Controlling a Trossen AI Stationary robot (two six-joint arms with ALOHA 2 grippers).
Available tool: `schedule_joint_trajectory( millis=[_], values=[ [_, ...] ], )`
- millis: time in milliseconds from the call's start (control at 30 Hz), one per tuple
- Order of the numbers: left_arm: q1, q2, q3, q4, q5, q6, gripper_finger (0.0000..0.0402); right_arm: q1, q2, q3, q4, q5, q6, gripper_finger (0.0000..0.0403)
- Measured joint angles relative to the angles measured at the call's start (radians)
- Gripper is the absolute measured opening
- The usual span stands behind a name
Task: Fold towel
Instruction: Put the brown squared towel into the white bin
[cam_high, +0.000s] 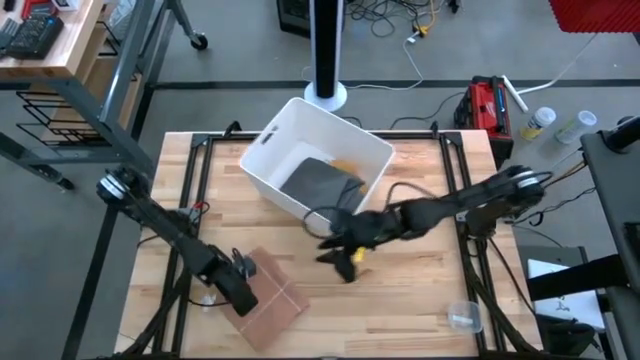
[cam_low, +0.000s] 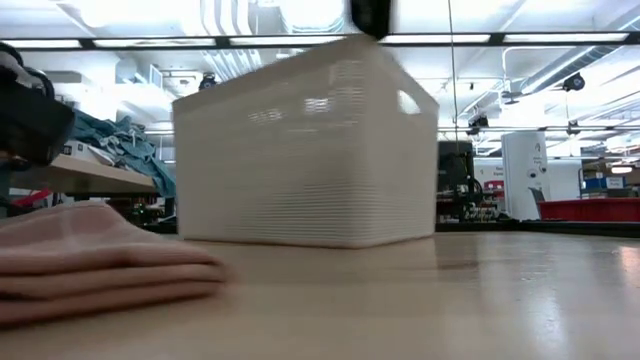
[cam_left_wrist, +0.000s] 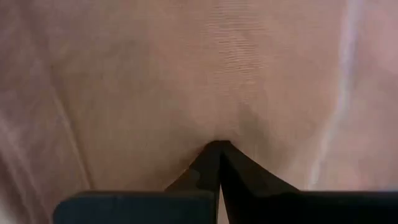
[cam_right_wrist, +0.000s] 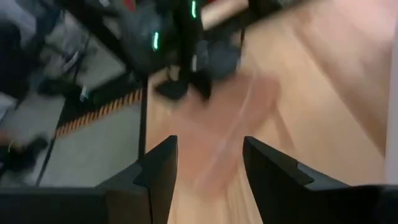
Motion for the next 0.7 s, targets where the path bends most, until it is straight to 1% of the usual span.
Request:
schedule_joint_trajectory(
  millis=[67, 100, 167, 233, 300, 367, 400, 467, 600, 667, 700],
  values=[
    [0.003, 0.045, 0.001, 0.111, 0.021, 0.007, 0.0000, 0.001, 0.071, 0.019, 0.112, 0.010, -0.016, 0.0174],
    [0.005, 0.061, 0.005, 0.144, 0.021, 0.022, 0.0000, 0.000, 0.106, 0.037, 0.117, 0.003, -0.029, 0.0174],
    [0.007, 0.087, 0.029, 0.147, 0.019, 0.052, 0.0000, 0.000, 0.151, 0.086, 0.113, -0.001, -0.050, 0.0174],
    [0.009, 0.103, 0.057, 0.109, 0.003, 0.075, 0.0000, -0.001, 0.171, 0.137, 0.062, 0.031, -0.069, 0.0174],
    [0.013, 0.105, 0.079, 0.061, -0.041, 0.107, 0.0000, -0.001, 0.172, 0.191, -0.010, 0.097, -0.097, 0.0174],
    [0.026, 0.103, 0.095, 0.020, -0.135, 0.168, 0.0000, -0.001, 0.167, 0.243, -0.102, 0.147, -0.159, 0.0174],
    [0.029, 0.098, 0.105, 0.012, -0.191, 0.211, 0.0000, 0.001, 0.165, 0.273, -0.155, 0.159, -0.183, 0.0174],
    [0.030, 0.095, 0.139, -0.012, -0.259, 0.297, 0.0000, 0.013, 0.140, 0.326, -0.248, 0.169, -0.218, 0.0174],
    [0.025, 0.094, 0.241, -0.051, -0.353, 0.410, 0.0000, 0.081, 0.080, 0.390, -0.484, 0.175, -0.179, 0.0174],
    [0.025, 0.105, 0.278, -0.082, -0.358, 0.430, 0.0000, 0.127, 0.076, 0.387, -0.595, 0.186, -0.108, 0.0174],
    [0.025, 0.115, 0.292, -0.093, -0.358, 0.436, 0.0000, 0.150, 0.075, 0.379, -0.654, 0.216, -0.066, 0.0174]
  ],
)
